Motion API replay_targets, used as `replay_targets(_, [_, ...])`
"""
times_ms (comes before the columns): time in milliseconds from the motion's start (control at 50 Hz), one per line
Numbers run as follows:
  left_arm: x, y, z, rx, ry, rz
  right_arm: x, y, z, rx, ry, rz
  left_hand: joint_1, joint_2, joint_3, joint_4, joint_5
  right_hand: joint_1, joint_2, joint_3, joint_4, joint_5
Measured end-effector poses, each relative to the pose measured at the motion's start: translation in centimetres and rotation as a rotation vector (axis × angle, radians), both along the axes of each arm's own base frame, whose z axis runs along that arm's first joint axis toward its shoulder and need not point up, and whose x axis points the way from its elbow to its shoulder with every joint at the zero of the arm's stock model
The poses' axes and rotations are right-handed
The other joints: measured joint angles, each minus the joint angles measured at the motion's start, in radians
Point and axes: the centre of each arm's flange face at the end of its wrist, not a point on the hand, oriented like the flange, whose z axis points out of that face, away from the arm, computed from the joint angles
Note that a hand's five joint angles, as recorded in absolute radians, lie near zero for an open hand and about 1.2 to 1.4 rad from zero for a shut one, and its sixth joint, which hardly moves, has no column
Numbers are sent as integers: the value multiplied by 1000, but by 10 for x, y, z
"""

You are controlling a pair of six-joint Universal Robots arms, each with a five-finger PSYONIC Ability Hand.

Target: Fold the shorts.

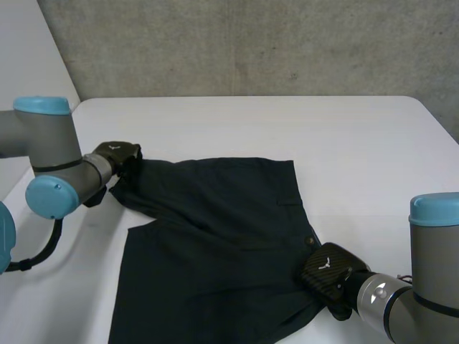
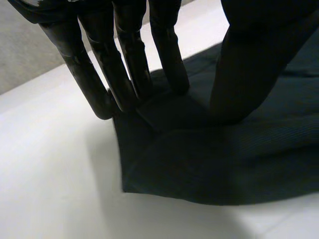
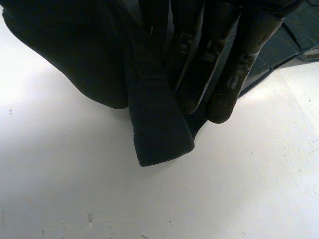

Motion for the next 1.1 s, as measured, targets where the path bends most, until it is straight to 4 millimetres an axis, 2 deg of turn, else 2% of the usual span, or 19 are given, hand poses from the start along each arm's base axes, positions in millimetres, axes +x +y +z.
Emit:
replay_targets(140, [-1, 9, -7, 35, -18, 1, 0, 0, 0, 0, 0, 0, 19, 24, 23, 24, 20, 0, 0, 0, 4, 0])
replay_targets(260, [6, 16, -13, 65, -48, 33, 0, 0, 0, 1, 0, 0, 19, 27, 26, 24, 20, 0, 0, 0, 4, 0])
replay_targets(680, [24, 23, -1, 29, -46, 85, 0, 1, -3, 11, 7, 1, -55, -38, -35, -42, -36, 0, 8, 0, 4, 0])
replay_targets(980, [16, 20, -5, -15, -34, 66, -1, 2, -4, 16, 12, 1, -62, -51, -48, -55, -53, 0, 13, 0, 4, 0])
replay_targets(1100, [8, 18, -7, -32, -31, 46, -1, 2, -5, 17, 14, 2, -58, -49, -48, -53, -50, 0, 17, 0, 4, 0])
